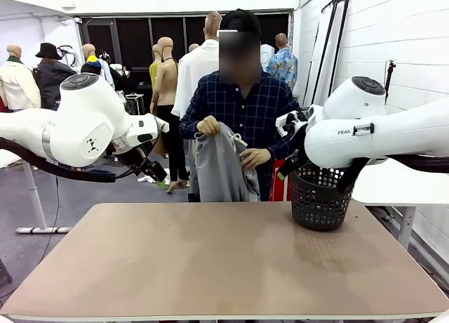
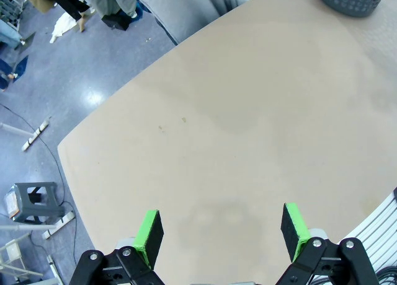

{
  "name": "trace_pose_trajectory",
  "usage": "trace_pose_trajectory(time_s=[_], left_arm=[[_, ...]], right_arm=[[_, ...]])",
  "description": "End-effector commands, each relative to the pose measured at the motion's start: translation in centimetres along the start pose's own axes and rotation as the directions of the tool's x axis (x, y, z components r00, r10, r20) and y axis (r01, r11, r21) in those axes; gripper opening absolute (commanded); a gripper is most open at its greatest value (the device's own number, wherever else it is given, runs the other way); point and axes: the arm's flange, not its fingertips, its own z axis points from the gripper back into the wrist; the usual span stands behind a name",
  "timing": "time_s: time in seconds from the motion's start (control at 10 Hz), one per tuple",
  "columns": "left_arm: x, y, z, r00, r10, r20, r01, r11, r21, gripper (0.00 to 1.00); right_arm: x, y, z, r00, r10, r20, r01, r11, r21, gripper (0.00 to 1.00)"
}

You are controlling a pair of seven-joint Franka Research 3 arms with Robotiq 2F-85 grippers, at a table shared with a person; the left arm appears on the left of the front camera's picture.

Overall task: Fold the training pants.
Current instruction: Grab both ends of the Training pants handed by a person.

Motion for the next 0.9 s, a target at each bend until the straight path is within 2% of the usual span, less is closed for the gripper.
trace_pose_trajectory(time_s=[0.0, 0.8], left_arm=[[0.0, 0.05, 0.05, 1.0, -0.01, 0.001, 0.01, 1.0, -0.001, 1.0], [0.0, 0.05, 0.05, 1.0, -0.01, 0.001, 0.01, 1.0, -0.001, 1.0]], right_arm=[[-0.01, -0.07, 0.03, 1.0, -0.002, 0.001, 0.002, 1.0, 0.001, 1.0], [-0.01, -0.07, 0.03, 1.0, -0.002, 0.001, 0.002, 1.0, 0.001, 1.0]])
